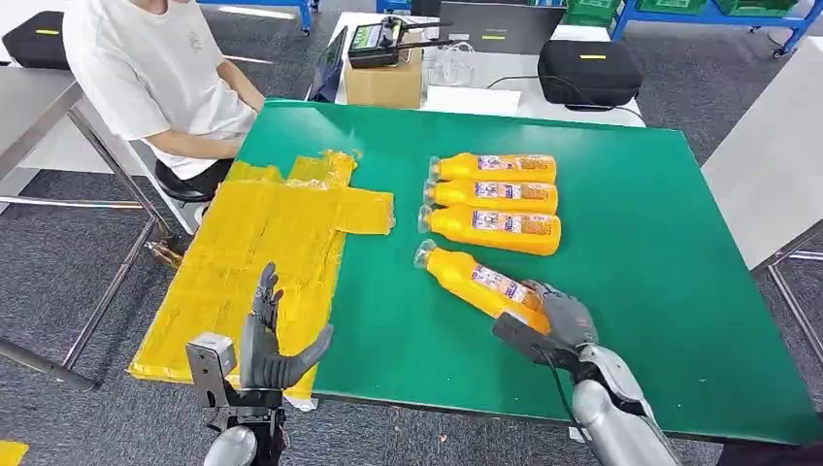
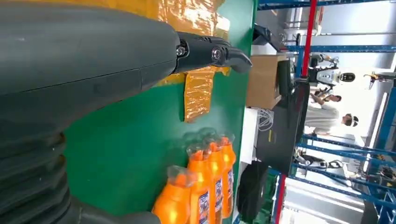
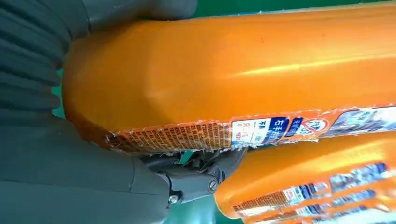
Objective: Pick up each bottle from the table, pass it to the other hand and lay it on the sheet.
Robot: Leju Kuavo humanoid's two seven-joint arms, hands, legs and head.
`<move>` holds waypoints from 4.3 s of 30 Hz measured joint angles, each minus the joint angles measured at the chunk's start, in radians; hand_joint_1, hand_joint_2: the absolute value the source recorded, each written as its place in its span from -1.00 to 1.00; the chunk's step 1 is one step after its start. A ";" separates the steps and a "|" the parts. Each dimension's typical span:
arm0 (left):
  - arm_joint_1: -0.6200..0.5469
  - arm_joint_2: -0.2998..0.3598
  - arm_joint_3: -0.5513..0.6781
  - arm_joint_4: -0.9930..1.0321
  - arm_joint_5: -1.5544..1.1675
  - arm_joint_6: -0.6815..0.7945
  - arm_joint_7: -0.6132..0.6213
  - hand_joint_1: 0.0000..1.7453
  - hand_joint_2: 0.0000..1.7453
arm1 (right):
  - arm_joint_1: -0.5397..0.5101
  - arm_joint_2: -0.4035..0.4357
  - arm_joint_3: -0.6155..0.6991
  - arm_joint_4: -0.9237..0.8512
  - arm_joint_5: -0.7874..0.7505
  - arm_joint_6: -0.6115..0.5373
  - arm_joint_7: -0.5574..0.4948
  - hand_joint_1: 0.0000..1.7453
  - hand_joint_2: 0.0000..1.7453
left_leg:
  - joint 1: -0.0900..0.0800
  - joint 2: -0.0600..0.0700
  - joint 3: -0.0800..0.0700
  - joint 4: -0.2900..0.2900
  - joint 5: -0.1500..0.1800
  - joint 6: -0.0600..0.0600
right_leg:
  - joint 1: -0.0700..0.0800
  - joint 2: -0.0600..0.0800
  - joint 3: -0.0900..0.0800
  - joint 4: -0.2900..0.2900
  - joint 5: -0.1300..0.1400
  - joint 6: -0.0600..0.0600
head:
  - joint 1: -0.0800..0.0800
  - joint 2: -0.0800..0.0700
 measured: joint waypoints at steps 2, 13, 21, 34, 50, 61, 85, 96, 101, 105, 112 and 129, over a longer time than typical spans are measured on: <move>-0.001 0.001 -0.005 0.000 0.010 0.000 -0.007 -1.00 1.00 | 0.030 0.004 -0.009 -0.029 -0.082 -0.007 -0.090 1.00 1.00 | 0.000 -0.001 -0.001 0.000 0.000 0.000 | 0.000 0.000 0.000 0.000 0.000 0.000 | 0.000 0.000; -0.004 0.008 -0.025 0.003 0.090 -0.041 -0.002 -1.00 1.00 | 0.195 0.079 -0.037 -0.297 -0.241 -0.083 -0.279 1.00 1.00 | 0.000 -0.002 -0.010 0.000 0.001 0.000 | 0.000 -0.001 -0.008 0.001 0.000 0.000 | 0.000 0.000; -0.013 0.010 -0.047 0.026 0.160 -0.109 0.023 -1.00 1.00 | 0.227 0.110 -0.048 -0.409 -0.331 -0.093 -0.349 1.00 1.00 | -0.001 -0.002 -0.013 0.000 0.000 0.000 | -0.001 -0.001 -0.011 0.001 0.000 0.000 | 0.000 0.000; -0.017 0.030 -0.109 0.044 0.166 -0.164 0.021 -1.00 1.00 | 0.230 0.133 -0.037 -0.445 -0.345 -0.072 -0.362 1.00 1.00 | 0.000 -0.002 -0.014 0.000 0.000 0.000 | -0.001 -0.001 -0.012 0.001 0.000 0.000 | 0.000 0.000; -0.086 0.033 -0.119 0.045 0.378 -0.385 0.067 -1.00 1.00 | 0.080 0.207 0.178 -0.304 -0.364 0.026 -0.464 0.98 1.00 | 0.000 -0.002 -0.016 0.000 0.001 0.000 | 0.000 -0.001 -0.013 0.001 0.000 0.000 | 0.000 0.000; -0.099 0.033 -0.123 0.045 0.420 -0.439 0.077 -1.00 1.00 | 0.008 0.233 0.263 -0.170 -0.349 0.031 -0.476 1.00 1.00 | 0.000 -0.002 -0.016 0.000 0.001 0.000 | 0.000 -0.001 -0.014 0.001 0.000 0.000 | 0.000 0.000; -0.110 0.066 -0.136 0.089 0.428 -0.472 0.142 1.00 1.00 | -0.014 0.266 0.278 -0.056 -0.346 -0.007 -0.461 -1.00 1.00 | 0.000 -0.002 -0.016 0.000 0.001 0.000 | 0.000 -0.001 -0.014 0.001 0.000 0.000 | 0.000 0.000; -0.130 0.060 -0.136 0.118 0.486 -0.477 0.166 1.00 1.00 | -0.018 0.291 0.286 -0.040 -0.363 -0.034 -0.461 -1.00 -1.00 | 0.000 -0.002 -0.017 0.000 0.001 0.000 | 0.000 -0.001 -0.014 0.001 0.000 0.000 | 0.000 0.000; -0.130 0.057 -0.135 0.117 0.509 -0.450 0.166 1.00 1.00 | -0.009 0.296 0.289 -0.044 -0.312 -0.147 -0.481 -1.00 -1.00 | 0.000 -0.002 -0.017 0.000 0.001 0.000 | 0.000 -0.001 -0.014 0.001 0.000 0.000 | 0.000 0.000; -0.130 0.057 -0.135 0.116 0.510 -0.449 0.166 1.00 1.00 | -0.004 0.296 0.290 -0.046 -0.310 -0.154 -0.482 -1.00 -1.00 | 0.000 -0.002 -0.017 0.000 0.001 0.000 | 0.000 -0.001 -0.014 0.001 0.000 0.000 | 0.000 0.000; -0.130 0.057 -0.135 0.113 0.474 -0.380 0.136 1.00 1.00 | 0.005 0.293 0.291 -0.055 -0.300 -0.190 -0.487 -1.00 -1.00 | 0.000 -0.002 -0.017 0.000 0.001 0.000 | 0.000 -0.002 -0.014 0.001 0.000 0.000 | 0.000 0.000; -0.174 0.149 -0.111 0.086 -0.611 0.185 0.195 1.00 1.00 | 0.249 0.213 0.190 -0.372 -0.208 -0.322 -0.500 -1.00 -1.00 | 0.000 -0.002 -0.017 0.000 0.001 0.000 | 0.000 -0.002 -0.015 0.001 0.000 0.000 | 0.000 0.000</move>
